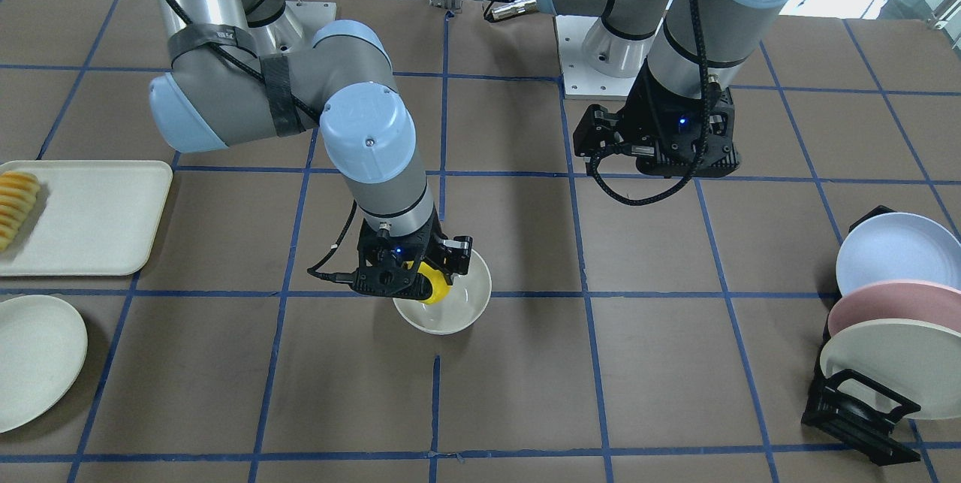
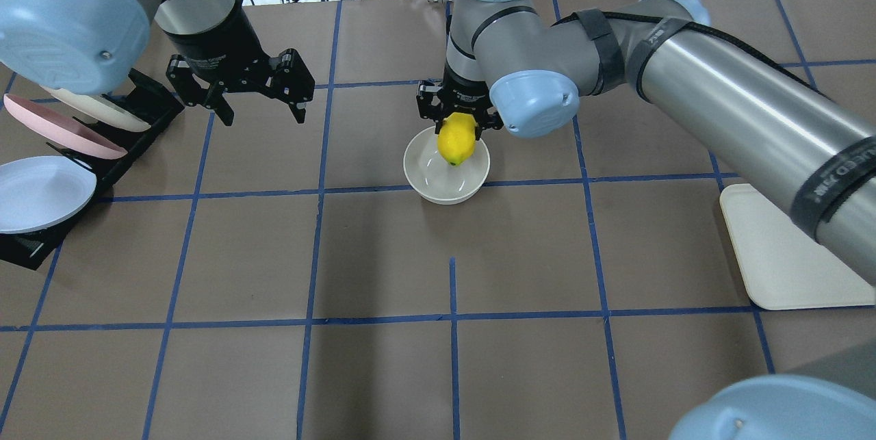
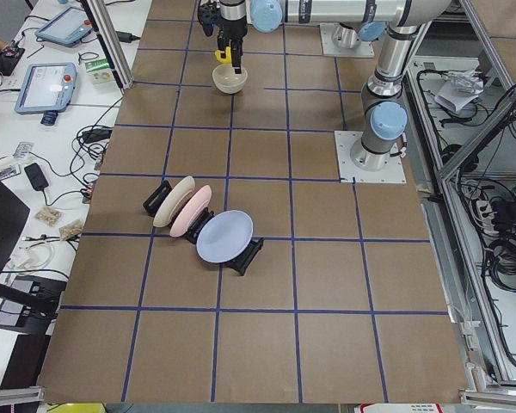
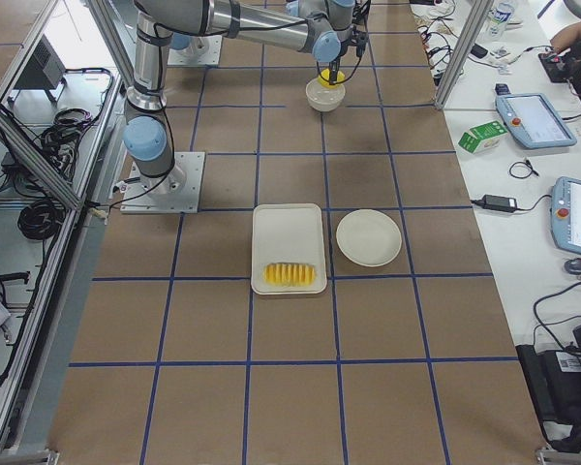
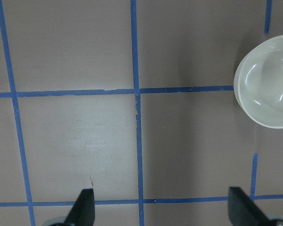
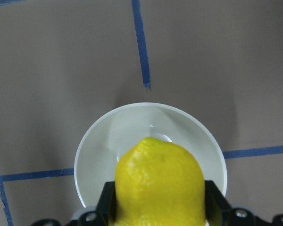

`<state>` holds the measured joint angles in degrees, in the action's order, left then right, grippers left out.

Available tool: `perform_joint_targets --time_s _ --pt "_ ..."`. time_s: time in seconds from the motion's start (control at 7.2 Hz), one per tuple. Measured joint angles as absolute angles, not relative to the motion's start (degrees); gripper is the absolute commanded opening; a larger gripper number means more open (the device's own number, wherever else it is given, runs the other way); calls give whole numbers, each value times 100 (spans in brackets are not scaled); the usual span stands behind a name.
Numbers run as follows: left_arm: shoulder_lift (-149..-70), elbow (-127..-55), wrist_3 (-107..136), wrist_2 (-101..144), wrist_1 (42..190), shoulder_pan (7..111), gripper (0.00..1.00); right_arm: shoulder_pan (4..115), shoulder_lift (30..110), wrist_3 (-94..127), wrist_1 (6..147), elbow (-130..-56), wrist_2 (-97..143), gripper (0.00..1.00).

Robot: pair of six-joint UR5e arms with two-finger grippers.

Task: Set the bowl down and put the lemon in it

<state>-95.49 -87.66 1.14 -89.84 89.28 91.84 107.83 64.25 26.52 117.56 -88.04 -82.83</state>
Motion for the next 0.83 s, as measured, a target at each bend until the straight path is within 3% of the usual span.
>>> perform_joint_targets --time_s 0.28,0.42,0.56,0.69,0.83 --pt "-9517 -8710 99 -8992 8932 9161 100 10858 6150 2729 11931 -8829 -8252 0" --pt "-9510 -8716 72 -8991 8924 9168 100 10887 6037 2740 12022 -8839 -8237 16" --pt "-9510 -8722 23 -8989 8917 9172 100 10914 5948 2744 12086 -8845 -8230 45" --pt "-9509 -8721 -7 -8983 8914 9174 100 10927 5886 2740 12112 -8848 -8242 82" --pt "-9513 -8703 -20 -8980 8913 9175 100 10929 5865 2723 12116 -8848 -8283 100"
